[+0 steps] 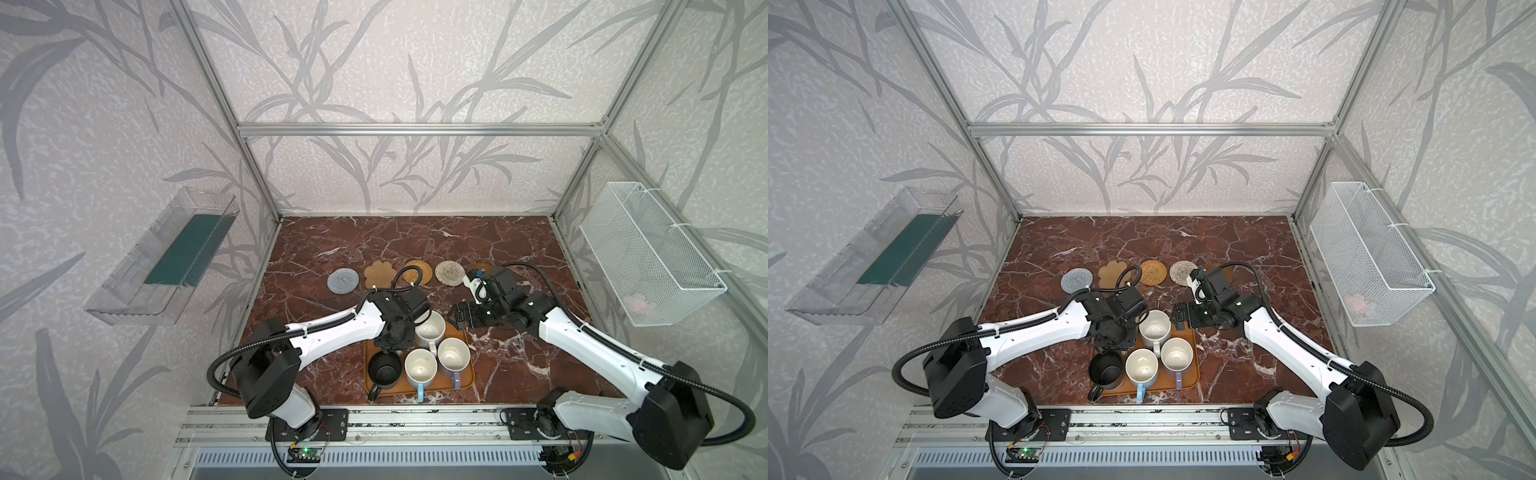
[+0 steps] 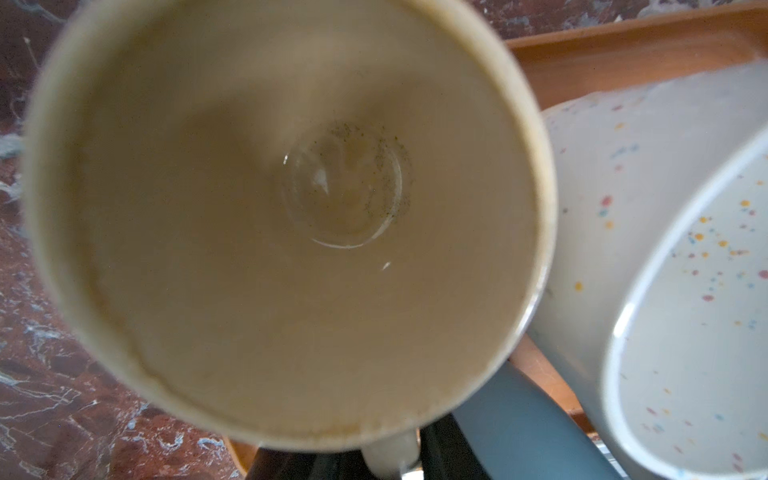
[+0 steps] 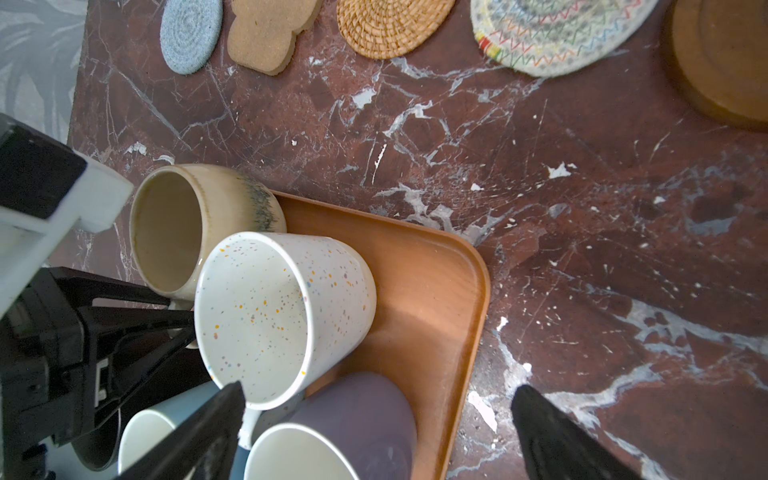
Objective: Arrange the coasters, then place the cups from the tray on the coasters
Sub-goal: 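Lower left gripper onto the cream glazed mug handle and close it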
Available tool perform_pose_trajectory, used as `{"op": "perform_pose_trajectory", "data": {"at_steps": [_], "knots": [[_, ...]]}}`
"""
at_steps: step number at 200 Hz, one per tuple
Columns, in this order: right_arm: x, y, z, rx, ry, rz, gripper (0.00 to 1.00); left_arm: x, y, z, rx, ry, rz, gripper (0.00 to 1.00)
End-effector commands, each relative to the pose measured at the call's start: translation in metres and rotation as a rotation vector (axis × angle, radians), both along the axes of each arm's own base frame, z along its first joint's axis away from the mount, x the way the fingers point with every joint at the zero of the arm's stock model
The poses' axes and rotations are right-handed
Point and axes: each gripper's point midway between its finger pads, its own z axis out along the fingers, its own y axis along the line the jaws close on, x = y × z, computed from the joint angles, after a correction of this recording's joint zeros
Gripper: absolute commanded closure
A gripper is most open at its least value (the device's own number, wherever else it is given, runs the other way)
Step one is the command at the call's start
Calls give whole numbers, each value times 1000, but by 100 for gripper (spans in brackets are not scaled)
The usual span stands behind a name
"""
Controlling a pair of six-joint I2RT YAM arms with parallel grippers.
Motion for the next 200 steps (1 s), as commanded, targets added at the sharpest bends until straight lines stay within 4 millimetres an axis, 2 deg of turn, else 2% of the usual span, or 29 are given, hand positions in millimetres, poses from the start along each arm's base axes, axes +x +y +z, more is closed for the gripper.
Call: {"op": "perform_pose_trajectory", "data": {"at_steps": [1, 19, 47, 85, 111, 120, 142, 177, 200], "knots": [[0, 2, 8, 17, -24, 13, 0, 9, 1, -9, 15, -41, 30, 69], [0, 2, 7, 13, -22, 13, 0, 11, 2, -8, 19, -51, 31, 71], [0, 2, 7, 12, -20, 15, 0, 14, 2, -7, 32, -62, 24, 80], [0, 2, 6, 7, -17, 13, 0, 14, -1, -6, 18, -64, 25, 81], [0, 2, 6, 8, -17, 11, 0, 17, 1, 5, 10, -92, 29, 87], [1, 2, 7, 8, -17, 11, 0, 18, 2, 9, 8, -99, 35, 94], [1, 3, 7, 9, -18, 12, 0, 18, 0, 20, -32, -120, 46, 100], [1, 3, 6, 8, -14, 12, 0, 23, 0, 43, -68, -172, 59, 100], [2, 3, 6, 11, -14, 8, 0, 24, 3, 49, -63, -182, 57, 100]]}}
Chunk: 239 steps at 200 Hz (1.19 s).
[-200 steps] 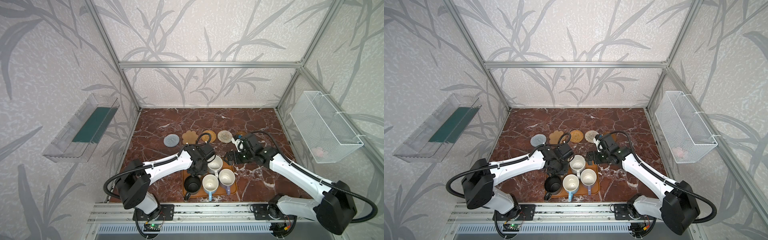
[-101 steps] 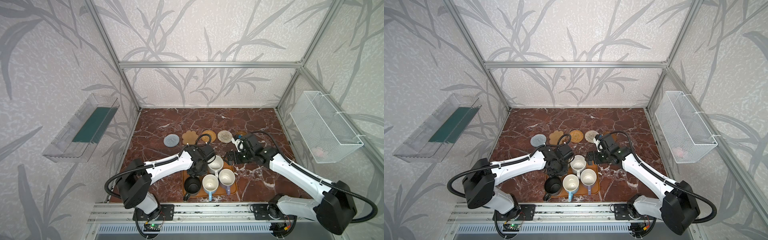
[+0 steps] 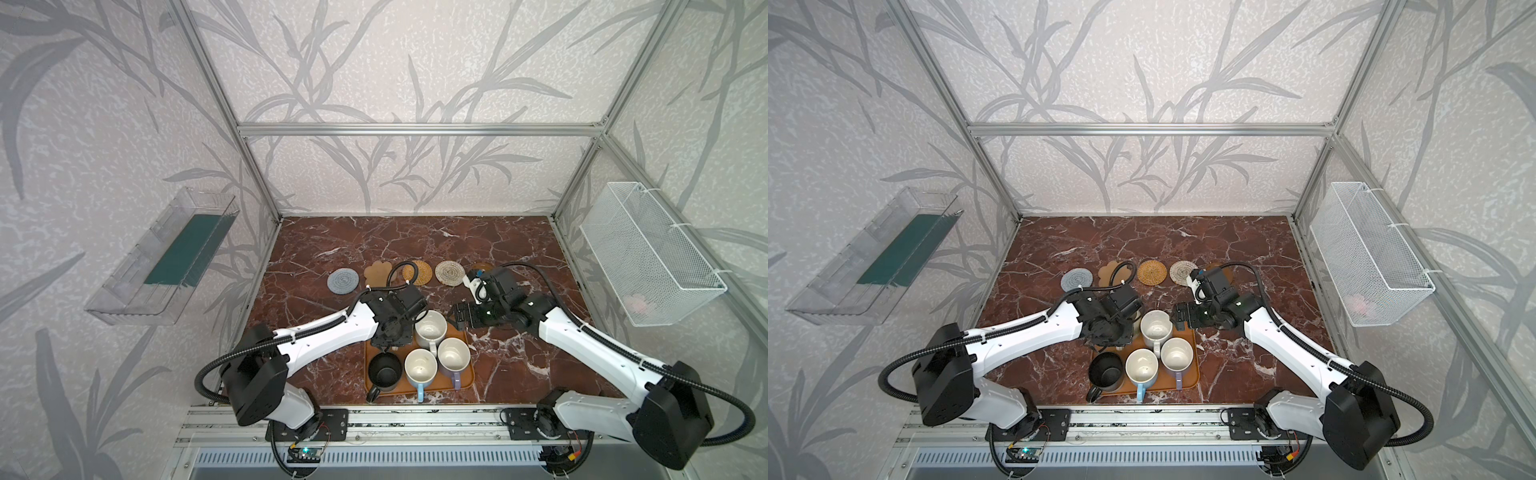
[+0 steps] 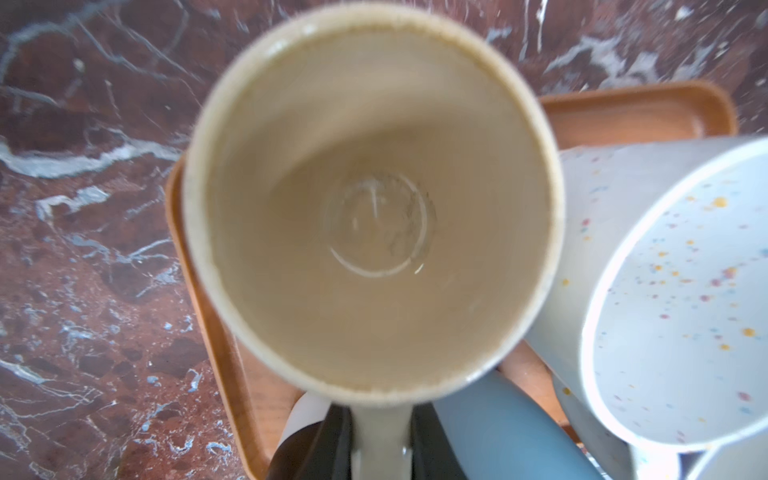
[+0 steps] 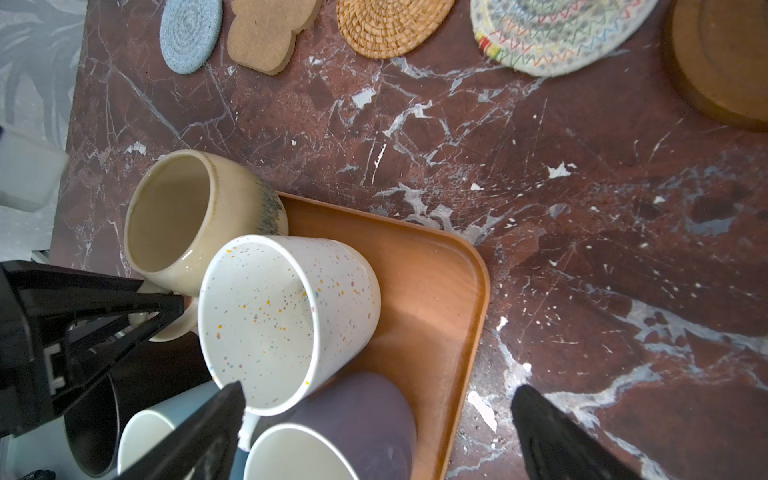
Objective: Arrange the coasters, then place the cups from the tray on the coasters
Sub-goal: 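Lower left gripper onto the cream glazed mug handle and close it, then lift the cream mug with left gripper toward the blue knit coaster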
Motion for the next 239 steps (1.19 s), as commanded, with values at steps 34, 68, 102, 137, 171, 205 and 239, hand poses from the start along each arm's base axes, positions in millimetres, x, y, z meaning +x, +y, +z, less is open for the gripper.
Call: {"op": "perform_pose_trajectory", "data": {"at_steps": [34, 68, 102, 137, 171, 205, 239], "knots": [[2, 4, 6, 15, -14, 6, 0, 14, 2, 32, -26, -101, 23, 100], [3, 5, 8, 22, -16, 6, 0, 17, 11, 39, -3, -127, 26, 100], [6, 7, 11, 28, -26, 4, 0, 19, 14, 43, 7, -142, 23, 100], [8, 9, 11, 32, -25, 0, 0, 22, 19, 47, 23, -163, 16, 100], [9, 10, 10, 31, -22, 2, 0, 16, 21, 35, 54, -107, -2, 100], [10, 10, 8, 30, -18, 0, 0, 23, 24, 48, 66, -146, 3, 100], [14, 14, 16, 49, -40, 5, 0, 30, 25, 59, 43, -201, -13, 100]]}}
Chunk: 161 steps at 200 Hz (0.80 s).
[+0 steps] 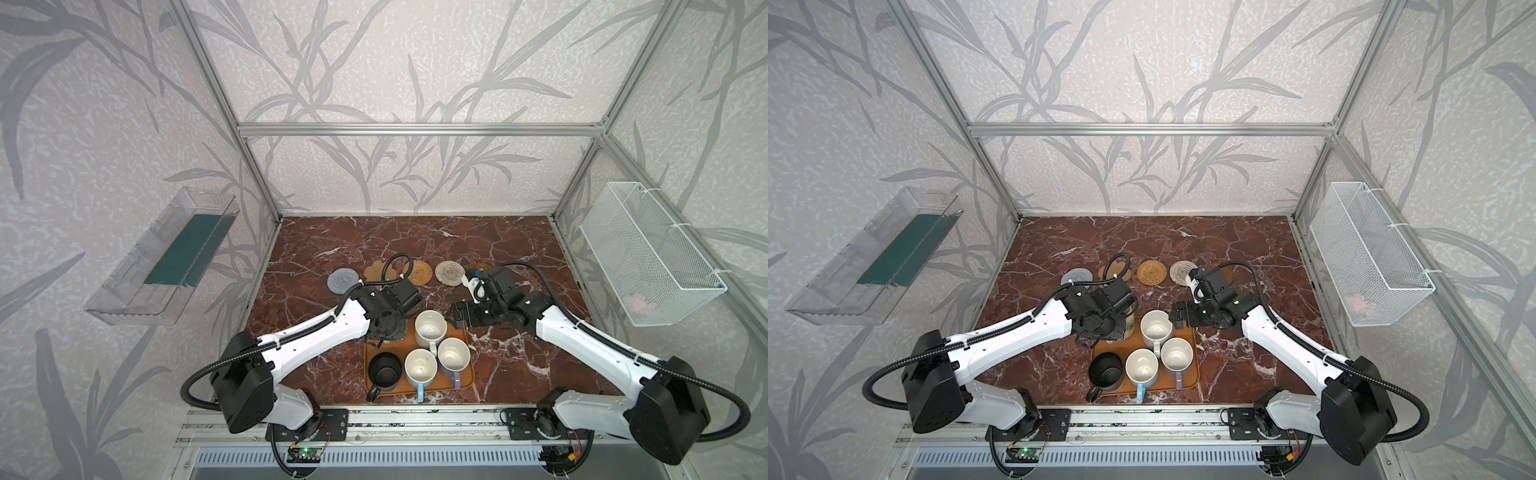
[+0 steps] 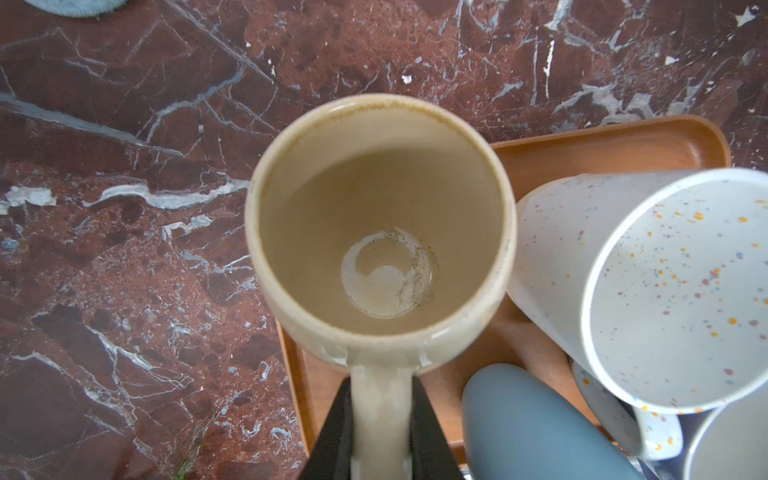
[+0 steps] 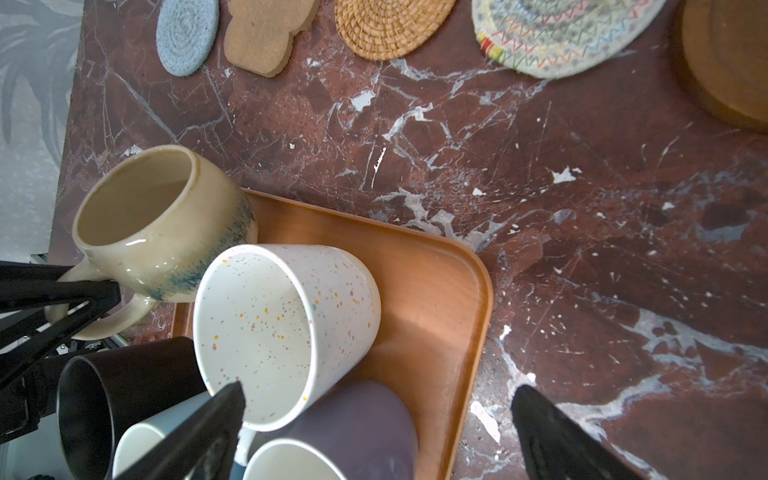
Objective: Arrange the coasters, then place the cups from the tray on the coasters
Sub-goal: 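Lift the cream mug with left gripper toward the blue knit coaster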
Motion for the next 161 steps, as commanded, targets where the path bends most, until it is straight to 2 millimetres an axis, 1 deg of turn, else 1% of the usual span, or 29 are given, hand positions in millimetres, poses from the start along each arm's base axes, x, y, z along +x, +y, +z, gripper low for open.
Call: {"op": "perform_pose_trajectory", "data": {"at_steps": [1, 35, 74, 107, 136, 161], "knots": [[9, 10, 19, 47, -45, 7, 0, 18, 2, 34, -34, -127, 3, 100], [16, 16, 38, 96, -113, 6, 0, 23, 9, 38, -43, -147, 14, 100], [24, 29, 59, 140, -186, 42, 0, 36, 17, 45, -53, -215, 14, 100], [31, 49, 70, 167, -200, 87, 0, 50, 22, 52, -79, -255, -2, 100], [37, 71, 76, 202, -204, 129, 0, 63, 38, 44, -47, -259, 33, 100], [43, 90, 78, 222, -201, 157, 0, 76, 51, 42, -8, -298, 52, 100]]}}
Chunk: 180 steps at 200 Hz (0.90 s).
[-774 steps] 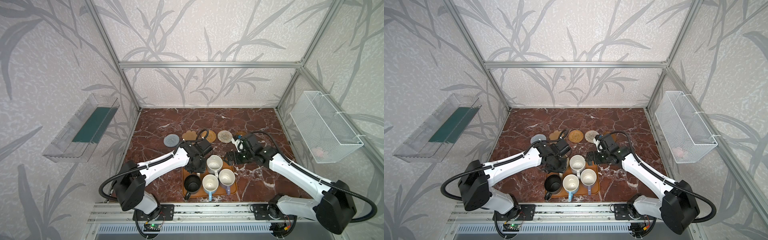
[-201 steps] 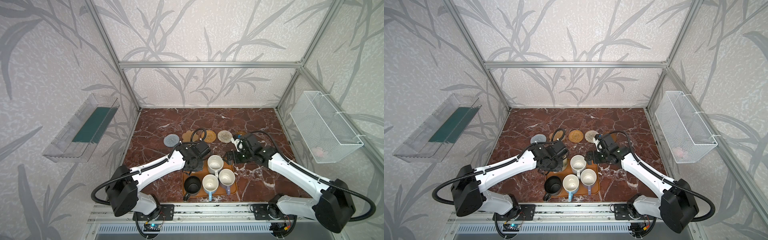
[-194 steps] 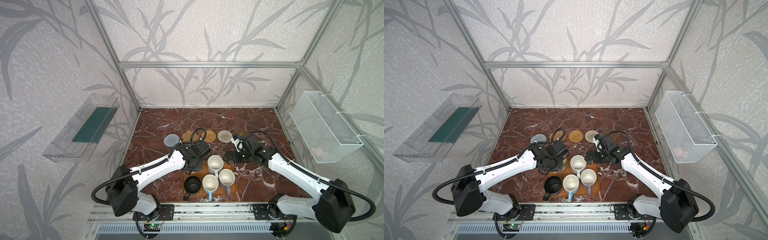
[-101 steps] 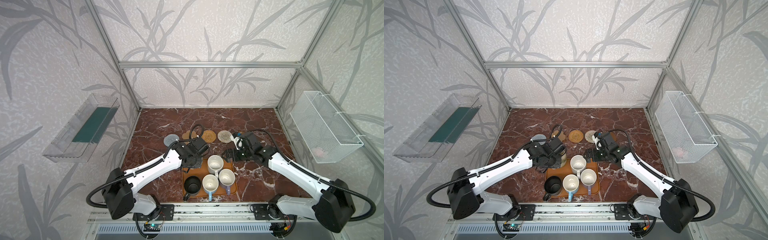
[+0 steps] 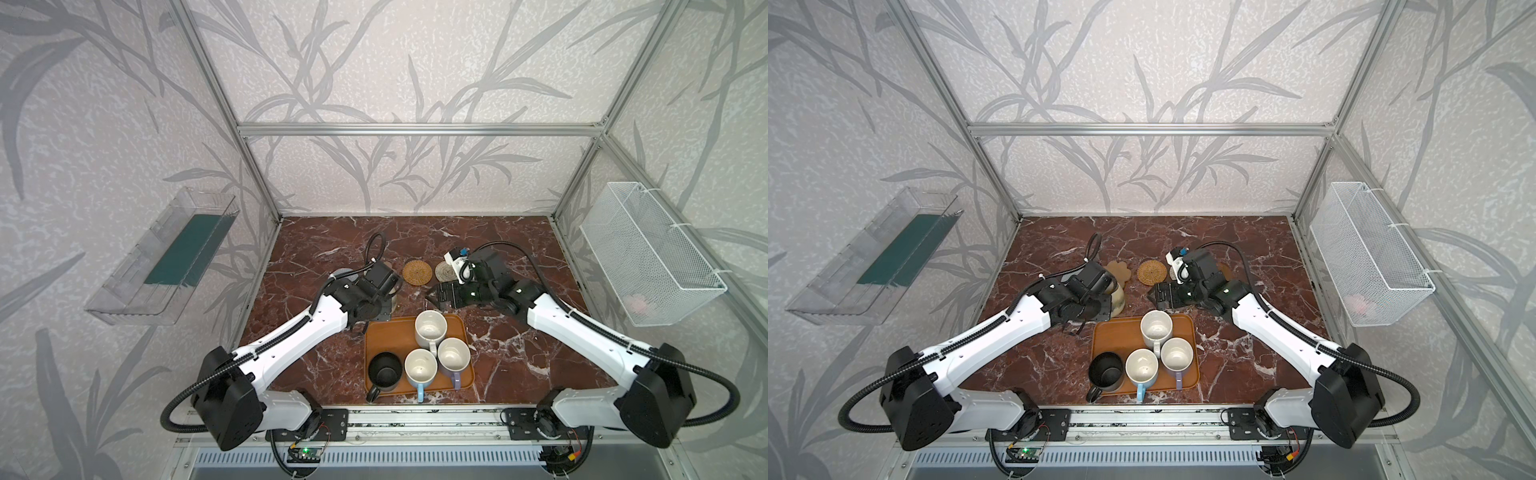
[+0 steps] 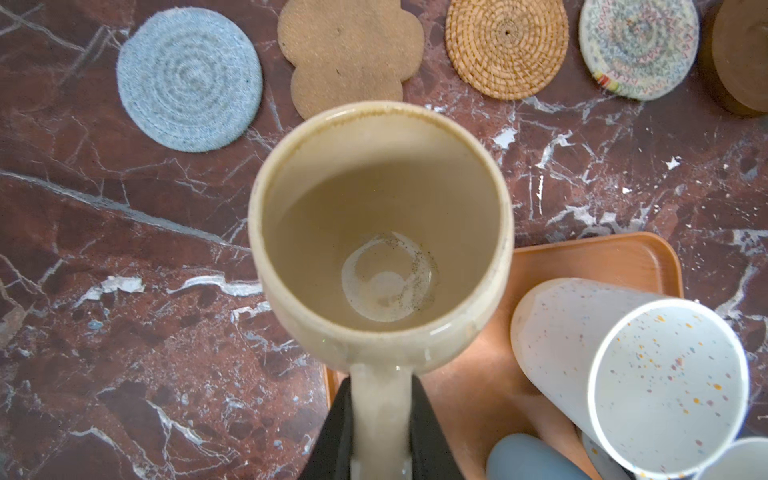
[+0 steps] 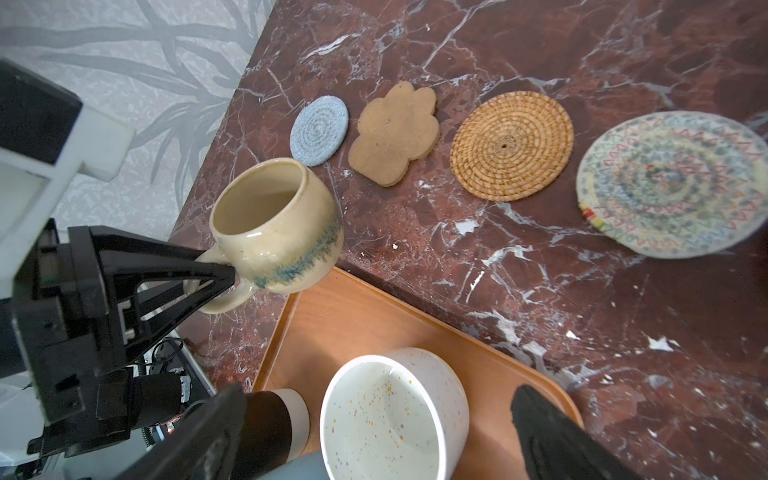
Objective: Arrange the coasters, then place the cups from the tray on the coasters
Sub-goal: 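Lift the cream mug with left gripper toward the blue knit coaster, then lower the cream mug onto the blue knit coaster with left gripper while right gripper hovers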
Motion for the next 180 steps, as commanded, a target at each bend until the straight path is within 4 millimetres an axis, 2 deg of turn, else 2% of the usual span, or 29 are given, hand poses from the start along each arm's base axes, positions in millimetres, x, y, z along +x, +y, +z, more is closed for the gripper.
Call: {"op": "perform_pose_trajectory", "data": {"at_steps": [1, 33, 76, 91, 95, 101, 122, 161, 180], "knots": [[6, 24, 16, 53, -31, 52, 0, 25, 11, 16, 27, -129, 21, 100], [16, 48, 16, 88, -19, 88, 0, 46, 28, 21, 54, -200, 37, 100], [41, 75, 9, 120, 1, 97, 0, 76, 46, 24, 114, -293, 59, 100], [51, 84, 10, 120, -5, 108, 0, 86, 52, 26, 110, -338, 65, 100], [52, 86, 16, 128, -14, 114, 1, 89, 53, 26, 104, -351, 63, 100], [57, 91, 4, 118, 8, 122, 1, 93, 56, 26, 102, -368, 69, 100], [65, 106, 6, 144, 10, 156, 2, 104, 69, 22, 84, -373, 92, 100], [76, 119, 8, 161, 12, 168, 3, 116, 87, 17, 89, -421, 109, 100], [77, 120, 8, 157, 15, 172, 3, 123, 89, 19, 69, -460, 101, 100]]}}
